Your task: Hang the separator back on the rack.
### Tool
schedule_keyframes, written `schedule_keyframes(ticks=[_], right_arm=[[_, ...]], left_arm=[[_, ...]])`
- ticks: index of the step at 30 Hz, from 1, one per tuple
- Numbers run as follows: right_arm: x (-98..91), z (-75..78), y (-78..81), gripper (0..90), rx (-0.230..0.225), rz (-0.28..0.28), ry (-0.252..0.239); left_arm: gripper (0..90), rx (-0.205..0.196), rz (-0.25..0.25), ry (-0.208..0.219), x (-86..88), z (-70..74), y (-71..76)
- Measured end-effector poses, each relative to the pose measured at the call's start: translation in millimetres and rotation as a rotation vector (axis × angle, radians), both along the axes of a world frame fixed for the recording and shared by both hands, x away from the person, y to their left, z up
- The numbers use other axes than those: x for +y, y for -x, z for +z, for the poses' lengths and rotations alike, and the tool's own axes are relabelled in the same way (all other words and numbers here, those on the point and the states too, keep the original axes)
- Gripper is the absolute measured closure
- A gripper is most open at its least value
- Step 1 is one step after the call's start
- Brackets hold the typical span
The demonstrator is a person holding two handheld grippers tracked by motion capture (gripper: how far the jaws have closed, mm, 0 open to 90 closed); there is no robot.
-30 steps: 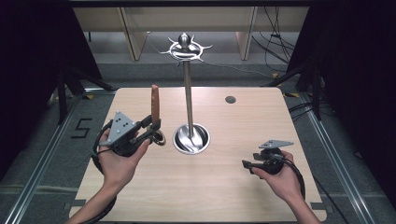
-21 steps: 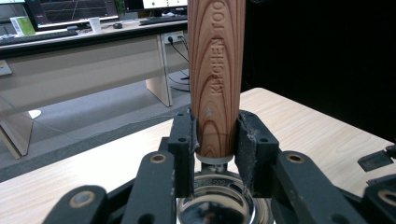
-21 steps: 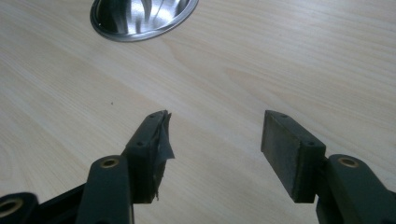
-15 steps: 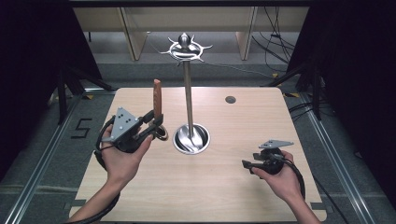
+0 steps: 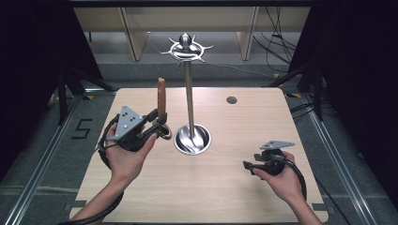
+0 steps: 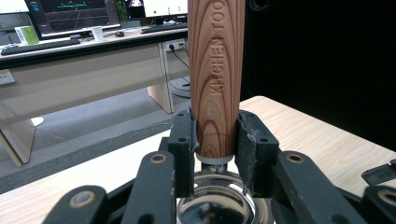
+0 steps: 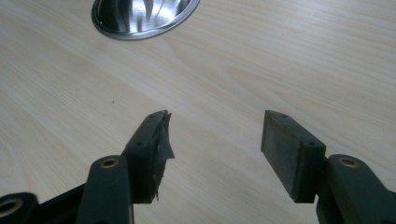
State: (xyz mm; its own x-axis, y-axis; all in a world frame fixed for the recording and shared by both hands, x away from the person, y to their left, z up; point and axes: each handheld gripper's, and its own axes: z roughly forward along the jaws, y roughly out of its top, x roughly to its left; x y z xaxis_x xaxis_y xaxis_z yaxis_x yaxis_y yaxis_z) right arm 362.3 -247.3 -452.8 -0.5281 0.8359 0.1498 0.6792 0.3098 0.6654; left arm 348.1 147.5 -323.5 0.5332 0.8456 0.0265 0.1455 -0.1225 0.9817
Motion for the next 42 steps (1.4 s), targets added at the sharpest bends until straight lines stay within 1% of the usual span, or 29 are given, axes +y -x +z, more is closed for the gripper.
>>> schedule_keyframes(ticks=[1, 2, 4, 5, 7, 9, 10, 11, 12, 13, 15, 17, 18, 19, 20, 21, 22, 23, 24, 25, 27, 30, 31, 32, 33, 34, 39, 40, 42], right_arm=[[-0.2, -0.2, -0.1, 42.7, 0.0, 0.001, 0.004], [-0.3, -0.2, -0.1, 42.6, 0.001, 0.002, 0.004], [-0.1, 0.0, 0.0, 42.7, -0.001, -0.001, 0.0], [-0.2, 0.2, -0.2, 42.7, -0.001, 0.0, 0.0], [0.1, 0.9, 0.4, 42.7, 0.004, -0.008, -0.004], [0.2, 0.9, 0.5, 42.7, 0.003, -0.007, -0.003], [0.0, 0.6, 0.2, 42.7, -0.001, -0.002, -0.003], [-0.2, 0.3, -0.1, 42.8, -0.005, 0.001, -0.001], [-0.1, 0.5, 0.1, 42.7, -0.003, 0.0, -0.002], [-0.1, 0.6, 0.1, 42.7, -0.005, 0.0, -0.002], [0.2, 1.0, 0.5, 42.7, 0.002, -0.006, -0.003], [-0.4, 0.4, -0.2, 42.7, -0.008, 0.0, -0.002], [-0.2, 0.7, 0.2, 42.7, -0.002, -0.002, -0.004], [0.1, 0.8, 0.6, 42.7, 0.001, -0.011, -0.007], [-0.1, 0.7, 0.4, 42.7, -0.001, -0.01, -0.007], [-0.4, 0.1, -0.2, 42.7, -0.013, -0.007, -0.008], [-2.0, -0.3, -1.6, 42.7, -0.03, 0.007, 0.004], [-2.1, -0.3, -1.9, 42.7, -0.03, 0.011, 0.008], [-1.1, 0.6, -0.5, 42.7, -0.003, -0.002, 0.002], [-1.3, 0.3, -1.0, 42.7, -0.015, 0.006, 0.005], [0.2, 0.8, 0.3, 42.7, 0.003, -0.006, -0.003], [-0.1, 0.5, 0.0, 42.7, -0.001, -0.003, -0.004], [0.3, 0.5, 0.4, 42.7, 0.008, -0.009, -0.012], [0.0, 0.7, 0.3, 42.7, 0.006, -0.009, -0.005], [-2.1, -0.1, -1.6, 42.7, -0.024, 0.01, 0.007], [-2.4, -0.6, -2.2, 42.7, -0.038, 0.013, 0.005], [-2.3, -0.2, -1.8, 42.7, -0.034, 0.011, 0.005], [-1.5, 0.7, -0.5, 42.7, -0.013, -0.002, -0.003], [-1.4, 0.5, -0.6, 42.7, -0.017, -0.003, -0.003]], left_arm=[[68.7, -0.014, 0.004, -0.012, 0.5, 0.8, -0.8], [68.7, -0.003, 0.0, 0.001, -0.9, 0.7, -0.9], [68.7, -0.001, 0.0, 0.001, -1.5, 1.1, -1.2], [68.7, -0.013, 0.004, -0.01, -0.9, 1.7, -1.9], [68.7, -0.016, 0.007, -0.012, -1.3, 2.2, -2.3], [68.7, -0.005, 0.002, 0.0, -2.9, 2.2, -2.4], [68.7, -0.007, 0.005, 0.001, -3.4, 2.3, -2.7], [68.7, -0.022, 0.011, -0.009, -3.3, 2.8, -3.4], [68.7, -0.023, 0.0, -0.006, -3.9, 2.7, -4.3], [68.7, -0.022, 0.009, -0.011, -3.8, 3.2, -4.0], [68.7, -0.01, 0.006, 0.009, -5.7, 3.2, -4.2], [68.7, -0.026, 0.011, -0.001, -5.6, 4.3, -5.3], [68.7, -0.015, 0.007, 0.009, -6.7, 4.2, -5.2], [68.7, -0.016, 0.008, 0.006, -7.2, 4.6, -5.4], [68.7, -0.03, 0.002, -0.003, -7.2, 5.2, -6.8], [68.7, -0.033, 0.011, -0.006, -7.5, 5.6, -6.6], [68.7, -0.033, 0.002, -0.004, -8.3, 6.0, -7.3], [68.7, -0.035, 0.002, -0.006, -8.9, 6.4, -7.5], [68.7, -0.039, 0.003, -0.006, -9.9, 6.8, -7.8], [68.7, -0.039, 0.006, -0.008, -10.3, 7.2, -7.8], [68.7, -0.04, 0.008, -0.007, -11.5, 7.8, -9.0], [68.7, -0.051, 0.018, -0.021, -13.5, 9.2, -10.6], [68.7, -0.057, 0.023, -0.024, -14.4, 9.5, -11.0], [68.7, -0.059, 0.029, -0.026, -15.2, 9.8, -11.4], [68.7, -0.06, 0.033, -0.024, -15.8, 10.2, -12.1], [68.7, -0.058, 0.034, -0.023, -16.3, 10.7, -12.8], [68.7, -0.068, 0.039, -0.011, -20.5, 13.8, -14.5], [68.7, -0.071, 0.041, -0.013, -21.2, 14.2, -14.7], [68.7, -0.078, 0.05, -0.017, -22.8, 14.7, -15.2]])
